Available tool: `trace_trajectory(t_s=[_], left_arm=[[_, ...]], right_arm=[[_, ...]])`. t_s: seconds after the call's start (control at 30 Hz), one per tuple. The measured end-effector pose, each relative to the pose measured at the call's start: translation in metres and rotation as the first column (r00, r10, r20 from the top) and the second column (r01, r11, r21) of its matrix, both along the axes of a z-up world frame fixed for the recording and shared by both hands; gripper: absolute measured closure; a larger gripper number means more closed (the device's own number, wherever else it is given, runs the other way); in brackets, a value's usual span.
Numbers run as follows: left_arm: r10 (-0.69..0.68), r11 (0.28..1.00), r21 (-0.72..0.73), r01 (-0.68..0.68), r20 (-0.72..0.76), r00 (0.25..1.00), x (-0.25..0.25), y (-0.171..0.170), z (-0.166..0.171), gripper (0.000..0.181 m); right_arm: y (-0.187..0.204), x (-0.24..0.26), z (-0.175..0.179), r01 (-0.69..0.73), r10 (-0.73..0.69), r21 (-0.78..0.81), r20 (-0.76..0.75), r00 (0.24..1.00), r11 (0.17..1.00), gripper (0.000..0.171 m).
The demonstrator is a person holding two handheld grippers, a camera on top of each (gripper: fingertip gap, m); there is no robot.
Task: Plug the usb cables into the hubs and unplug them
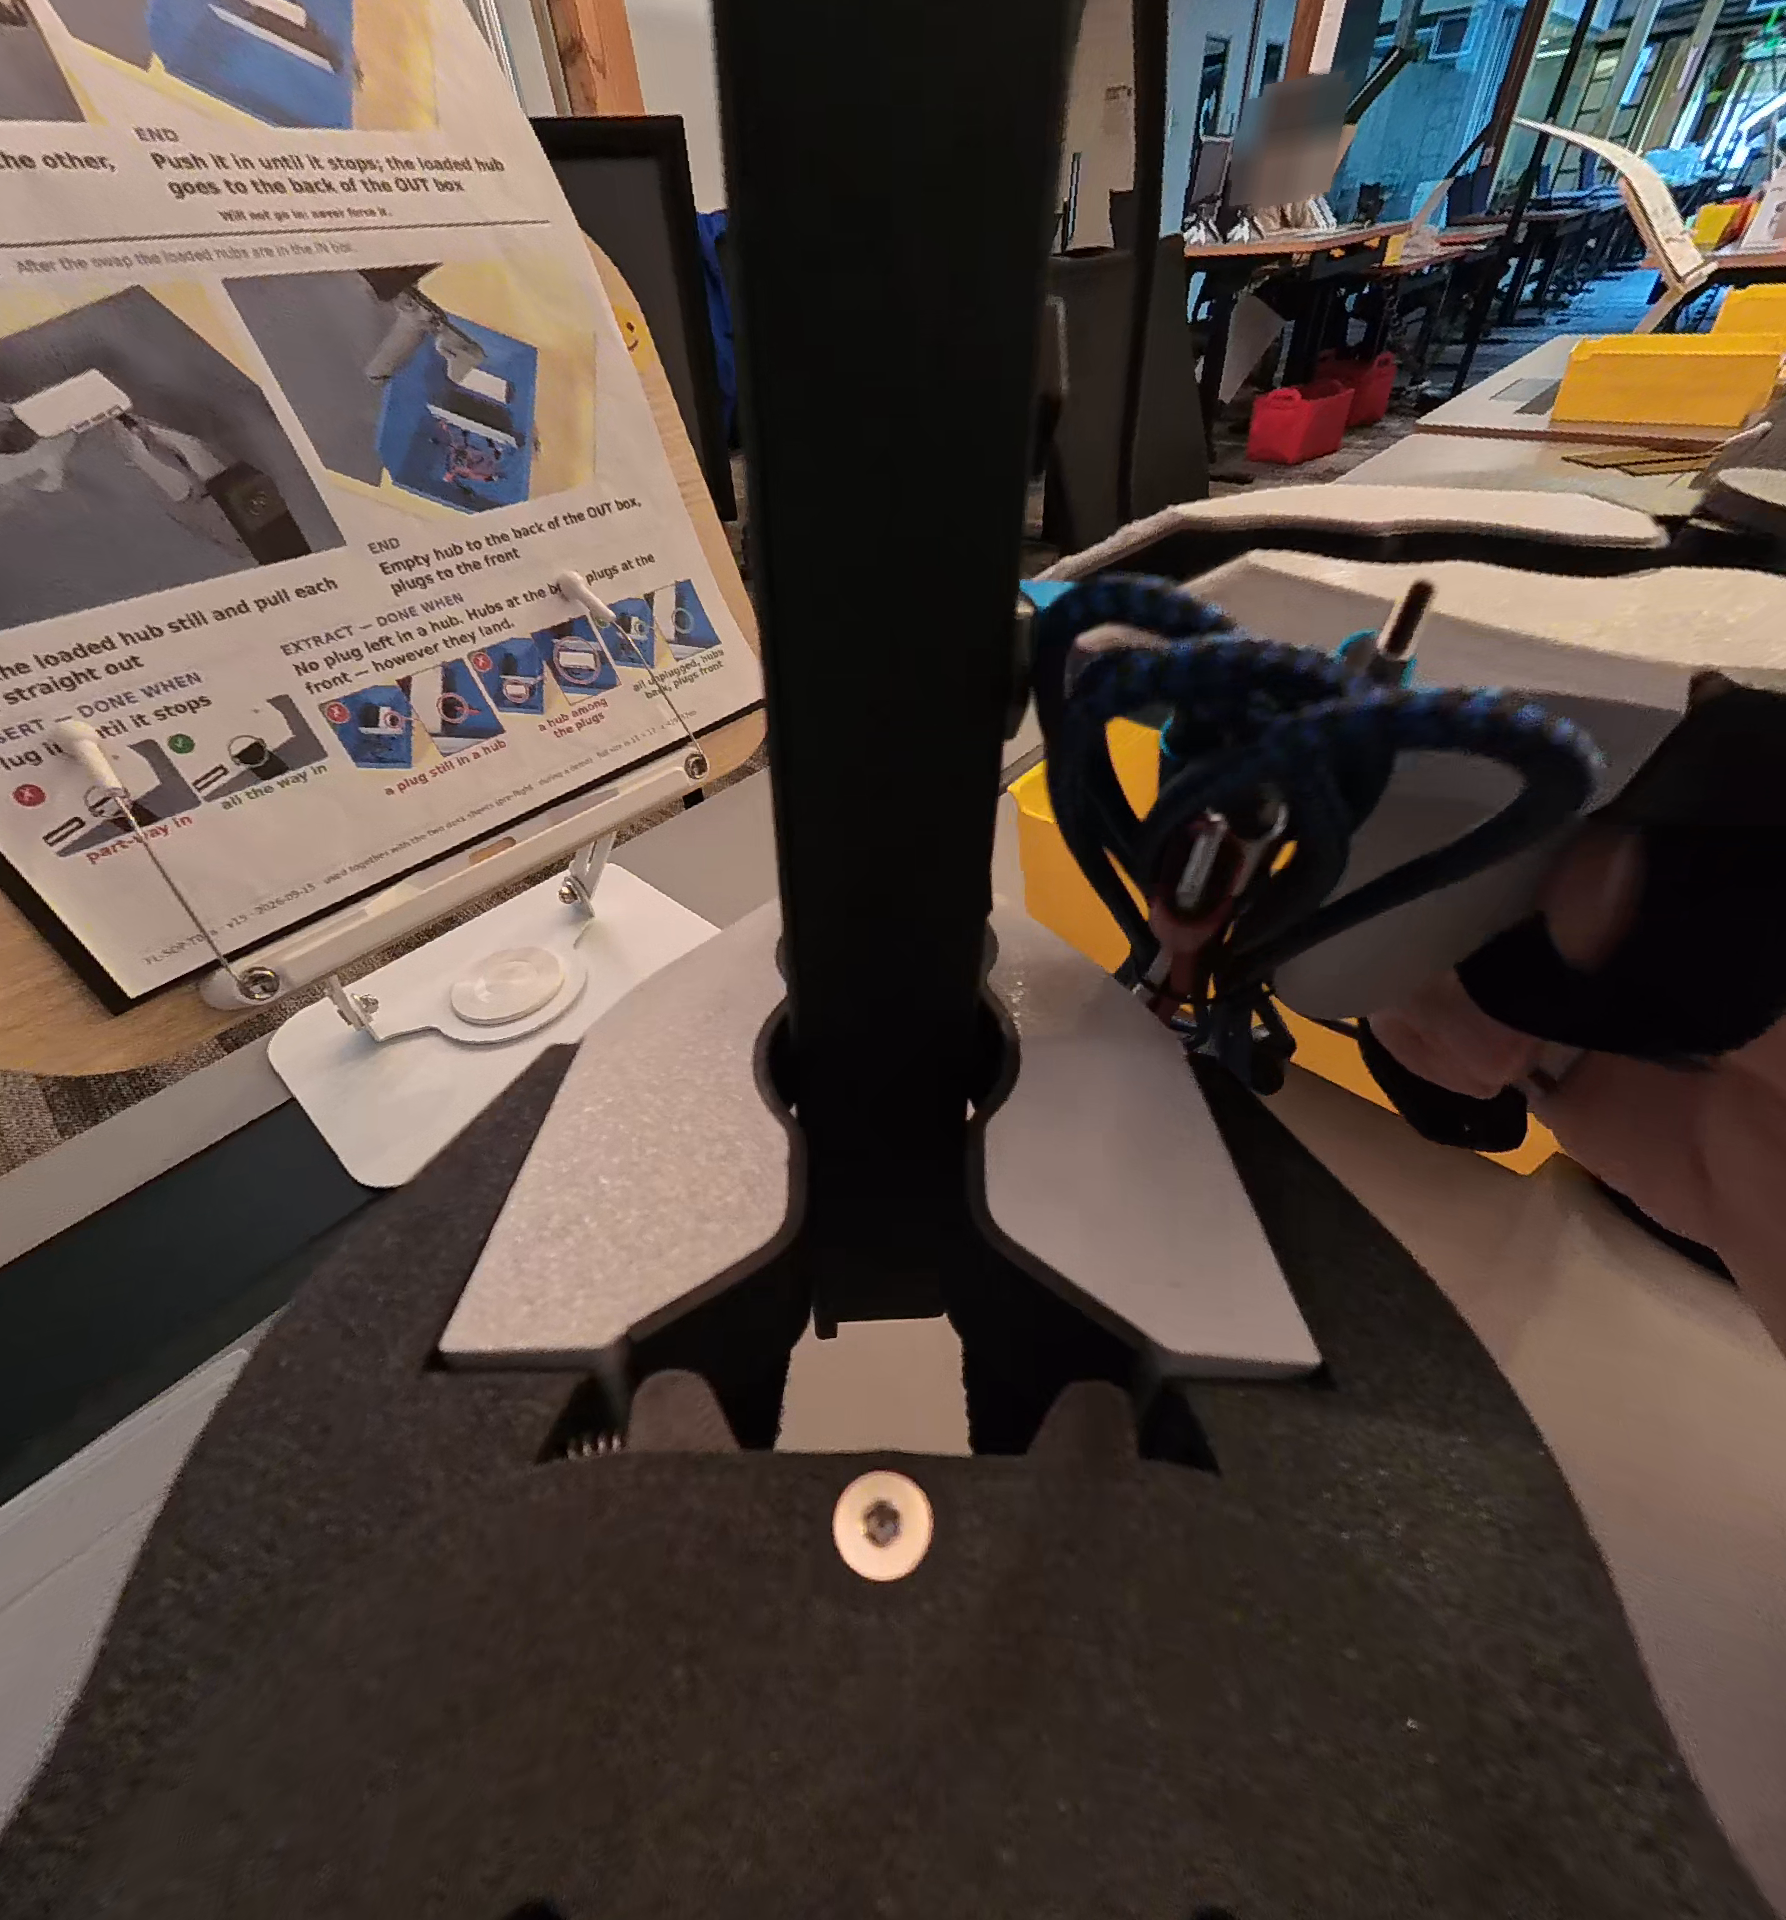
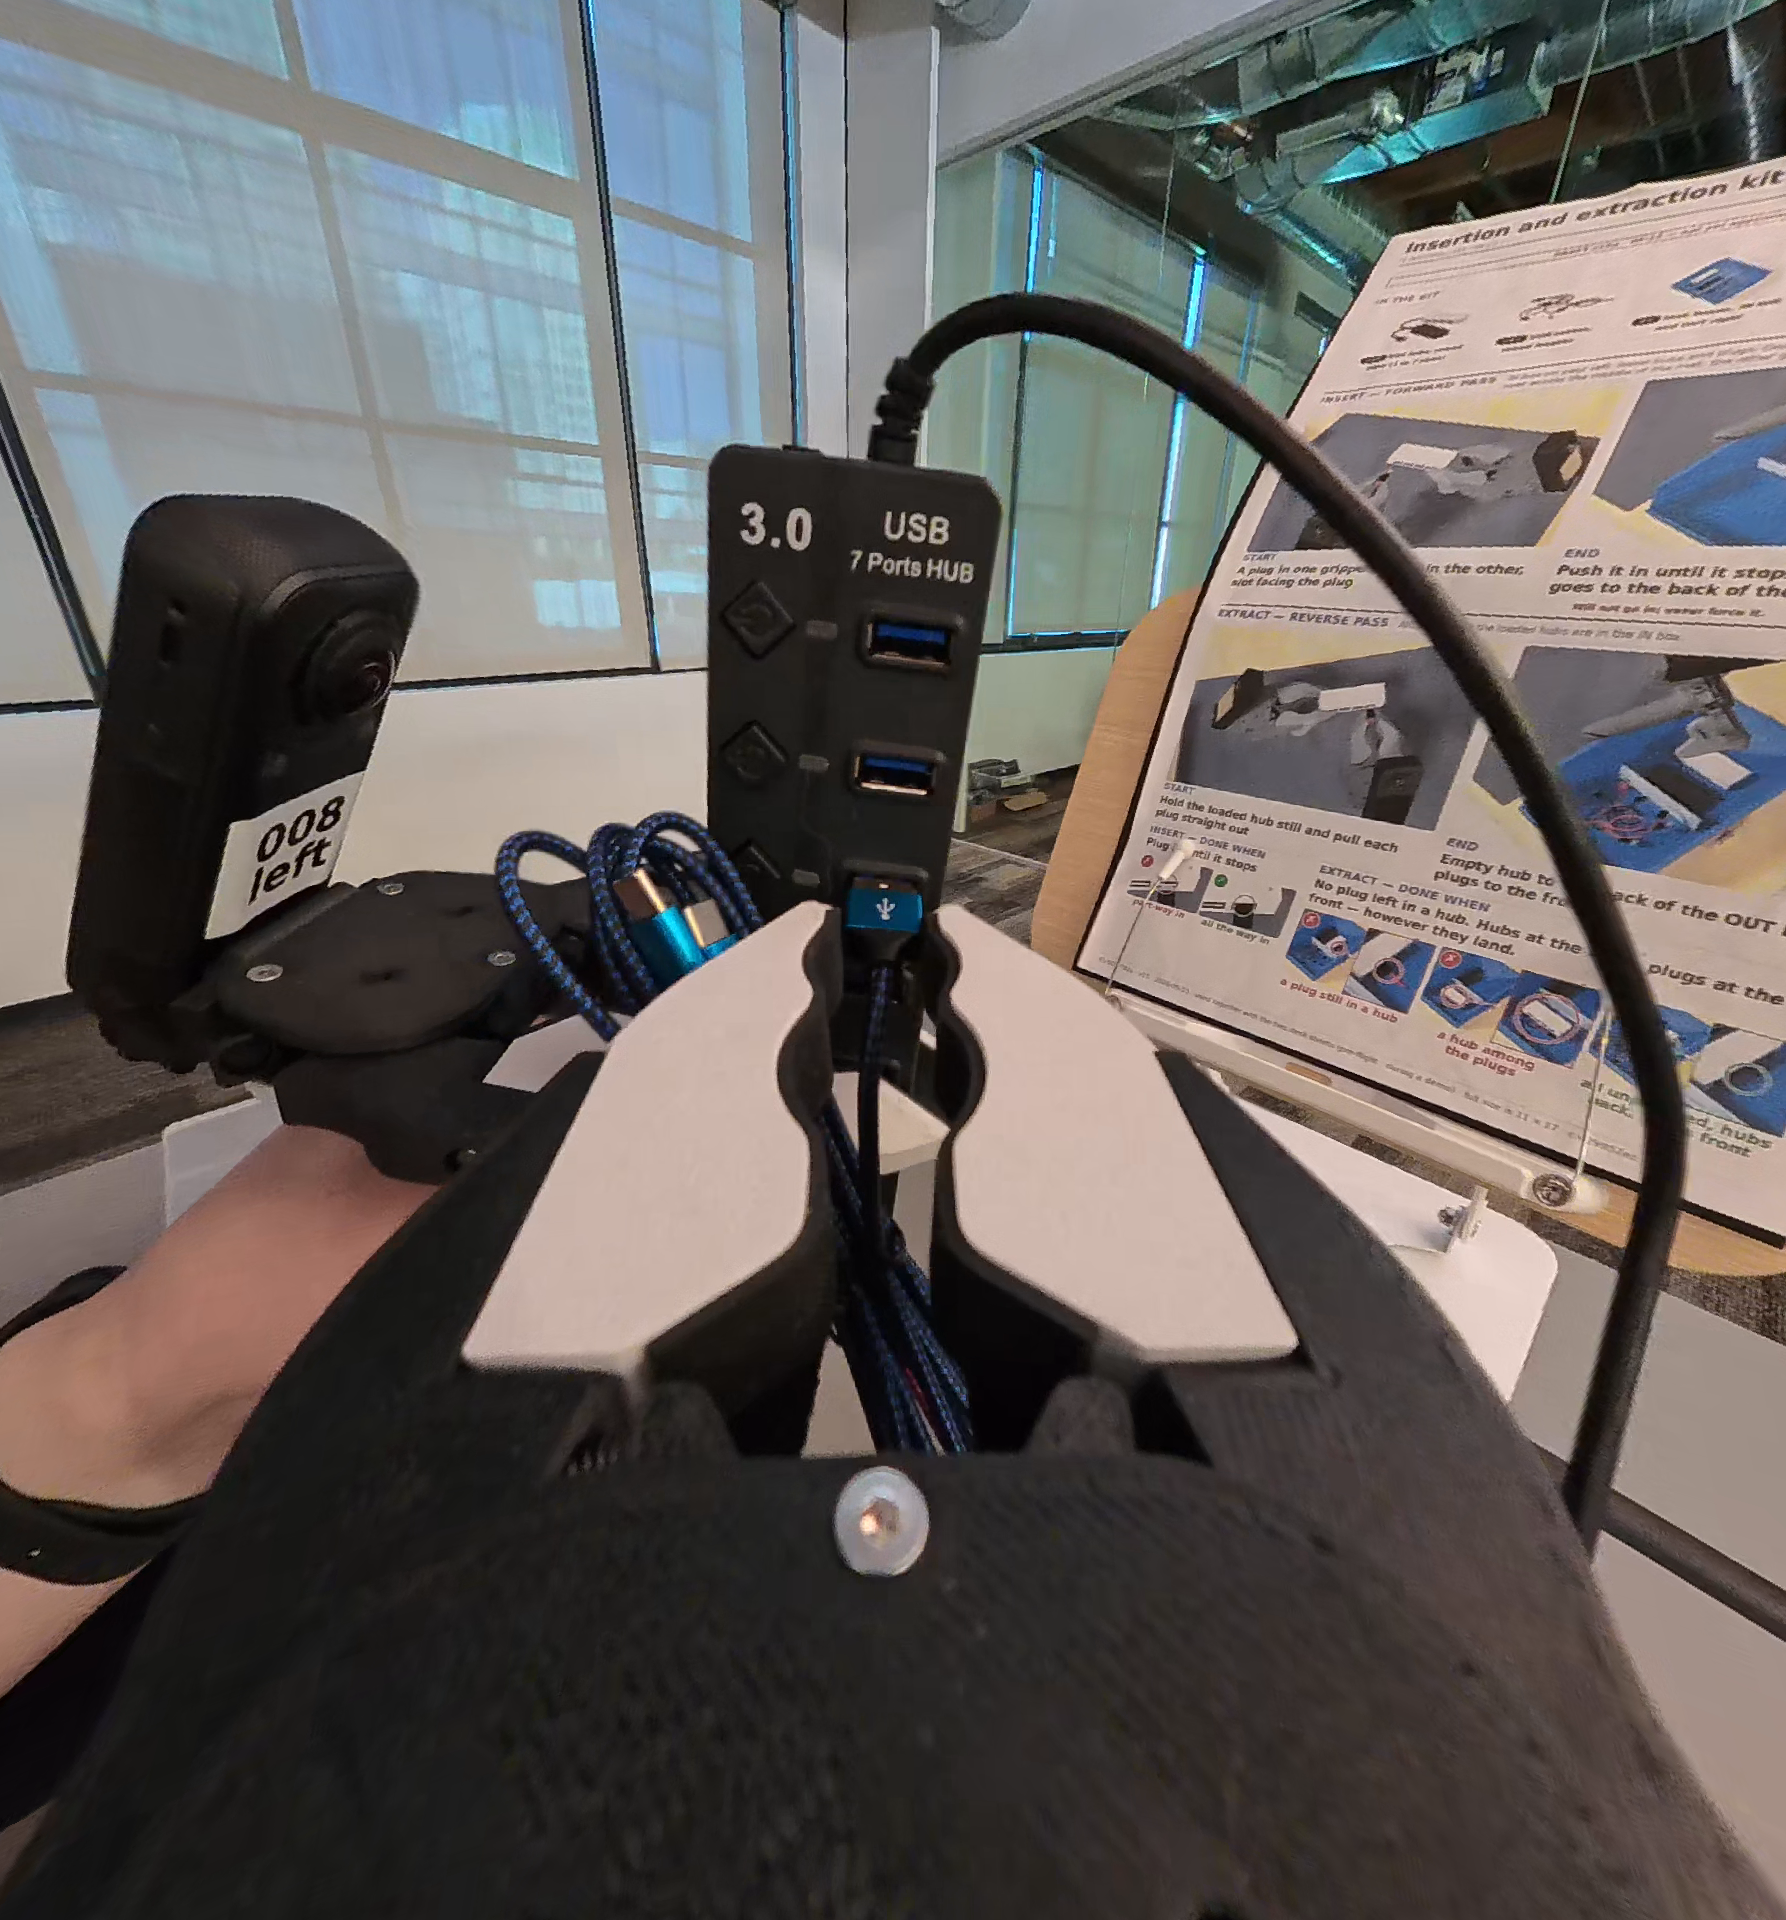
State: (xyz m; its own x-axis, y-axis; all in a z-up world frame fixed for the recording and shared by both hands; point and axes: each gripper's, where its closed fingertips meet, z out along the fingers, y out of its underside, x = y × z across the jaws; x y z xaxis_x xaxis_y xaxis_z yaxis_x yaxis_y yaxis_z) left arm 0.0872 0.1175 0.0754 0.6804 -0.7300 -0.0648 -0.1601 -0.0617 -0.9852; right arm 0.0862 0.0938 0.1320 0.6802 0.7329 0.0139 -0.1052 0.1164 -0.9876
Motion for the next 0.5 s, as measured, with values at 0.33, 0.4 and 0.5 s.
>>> trace_trajectory(t_s=[0.33, 0.4, 0.5], left_arm=[[0.012, 0.999, 0.045, -0.012, 0.002, 1.000, -0.0041, -0.0002, 0.0069, 0.156], [0.010, 0.999, 0.039, -0.010, 0.007, 1.000, -0.0046, 0.0000, 0.0068, 0.156], [0.014, 0.999, 0.049, -0.014, 0.009, 1.000, -0.0049, 0.0004, 0.0077, 0.156]], right_arm=[[-0.0058, -0.0027, 0.0041, 0.034, -0.035, 0.052, 0.011, 0.999, 0.998, 0.156], [-0.0057, -0.0035, 0.0038, 0.055, -0.056, 0.058, 0.024, 0.998, 0.997, 0.156], [-0.0062, -0.0038, 0.0043, 0.063, -0.064, 0.056, 0.015, 0.998, 0.996, 0.156]])
